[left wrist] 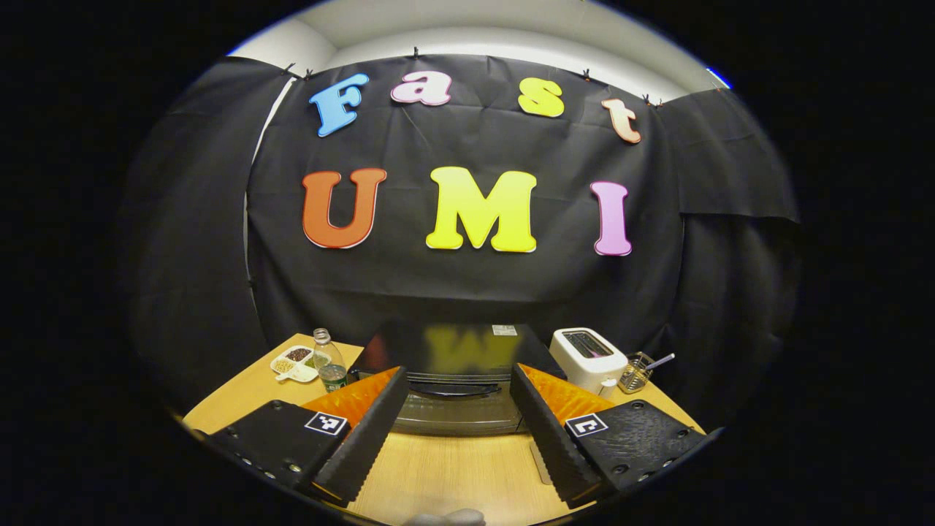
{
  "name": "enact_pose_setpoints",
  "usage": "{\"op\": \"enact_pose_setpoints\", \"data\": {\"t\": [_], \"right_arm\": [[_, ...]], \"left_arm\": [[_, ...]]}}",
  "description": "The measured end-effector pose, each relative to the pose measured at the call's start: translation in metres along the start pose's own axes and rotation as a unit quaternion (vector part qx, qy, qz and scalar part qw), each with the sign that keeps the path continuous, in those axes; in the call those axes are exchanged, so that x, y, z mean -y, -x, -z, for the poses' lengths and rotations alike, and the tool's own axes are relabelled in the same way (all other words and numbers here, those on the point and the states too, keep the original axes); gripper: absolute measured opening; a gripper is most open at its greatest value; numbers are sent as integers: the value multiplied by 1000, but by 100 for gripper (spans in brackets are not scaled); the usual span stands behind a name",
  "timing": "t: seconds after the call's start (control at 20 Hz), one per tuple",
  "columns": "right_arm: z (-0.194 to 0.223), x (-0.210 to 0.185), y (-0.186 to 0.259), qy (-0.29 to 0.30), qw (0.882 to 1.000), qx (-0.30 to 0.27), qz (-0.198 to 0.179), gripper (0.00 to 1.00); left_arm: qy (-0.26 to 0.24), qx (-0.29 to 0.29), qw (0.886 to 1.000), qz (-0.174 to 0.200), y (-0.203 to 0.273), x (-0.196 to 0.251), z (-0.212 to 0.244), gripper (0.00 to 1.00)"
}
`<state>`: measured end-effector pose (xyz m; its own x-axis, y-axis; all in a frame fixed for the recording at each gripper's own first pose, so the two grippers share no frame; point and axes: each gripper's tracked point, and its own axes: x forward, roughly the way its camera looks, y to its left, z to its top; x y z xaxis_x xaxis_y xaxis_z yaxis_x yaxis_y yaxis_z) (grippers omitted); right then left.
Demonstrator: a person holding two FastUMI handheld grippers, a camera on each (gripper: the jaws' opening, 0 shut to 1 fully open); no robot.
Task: Open the electric oven with the left hand, put the food in, and close the electric oven.
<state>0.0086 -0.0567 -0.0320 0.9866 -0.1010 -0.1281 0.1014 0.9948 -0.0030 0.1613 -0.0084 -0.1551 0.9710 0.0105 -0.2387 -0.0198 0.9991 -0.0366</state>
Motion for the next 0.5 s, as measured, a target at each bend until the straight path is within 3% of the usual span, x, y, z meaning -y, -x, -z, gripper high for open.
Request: {"op": "enact_pose_setpoints", "data": {"t": [0.3,0.35,0.4,0.45,0.5], "right_arm": [[22,20,-2,-20,999,-28,40,100],[27,21,0,-21,998,-35,44,91],[31,23,1,-20,998,-39,48,100],[33,26,3,-17,998,-41,54,100],[36,29,6,-15,997,-42,60,91]], "left_arm": [[3,-47,999,-13,-93,-9,36,93],[6,-59,998,-13,-103,-10,46,93],[5,-73,997,-15,-112,-10,56,93],[2,-88,996,-19,-118,-13,66,93],[-10,-89,995,-37,-117,-19,71,93]]}}
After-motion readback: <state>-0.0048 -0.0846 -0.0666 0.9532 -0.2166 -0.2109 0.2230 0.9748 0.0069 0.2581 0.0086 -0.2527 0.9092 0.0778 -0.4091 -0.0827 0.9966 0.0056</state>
